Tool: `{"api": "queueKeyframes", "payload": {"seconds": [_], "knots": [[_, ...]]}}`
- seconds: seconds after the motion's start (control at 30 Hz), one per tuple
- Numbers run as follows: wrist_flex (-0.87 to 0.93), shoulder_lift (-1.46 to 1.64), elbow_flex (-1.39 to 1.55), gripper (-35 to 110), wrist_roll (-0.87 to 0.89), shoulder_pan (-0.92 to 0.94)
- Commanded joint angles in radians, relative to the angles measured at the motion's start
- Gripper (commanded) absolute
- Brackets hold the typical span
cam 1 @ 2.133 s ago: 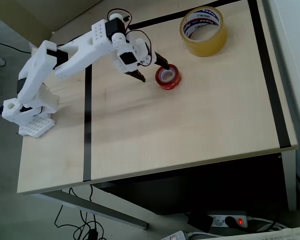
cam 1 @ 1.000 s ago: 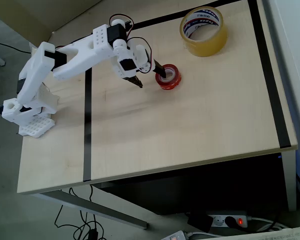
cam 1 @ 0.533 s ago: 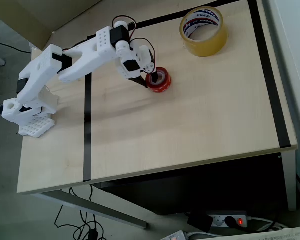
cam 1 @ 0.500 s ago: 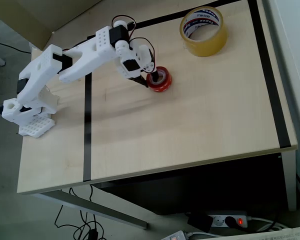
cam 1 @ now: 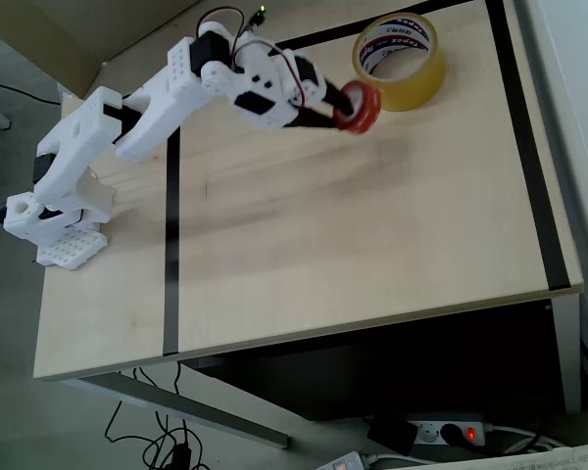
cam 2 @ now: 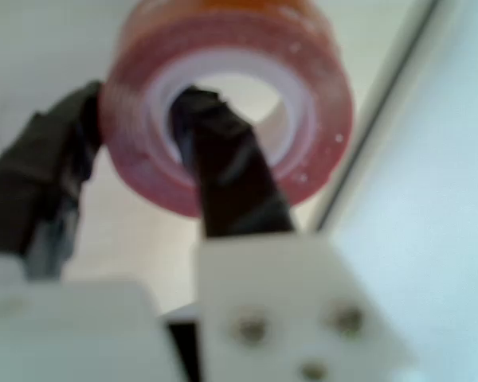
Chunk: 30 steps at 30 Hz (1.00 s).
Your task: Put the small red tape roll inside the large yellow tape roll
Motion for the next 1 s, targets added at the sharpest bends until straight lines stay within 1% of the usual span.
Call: {"api": "queueKeyframes", "payload": {"seconds": [0.0, 0.2, 0.4, 0.8, 0.9, 0.97], "knots": [[-0.120, 0.206, -0.084, 0, -0.005, -0.038], [-0.268, 0.176, -0.081, 0, -0.014, -0.075], [-0.354, 0.117, -0.081, 0, -0.014, -0.097], [-0.385, 0.023, -0.081, 0, -0.014, -0.160], [-0.368, 0.006, -0.081, 2, -0.008, -0.178], [-0.351, -0.005, -0.084, 8, -0.006, -0.187]]}}
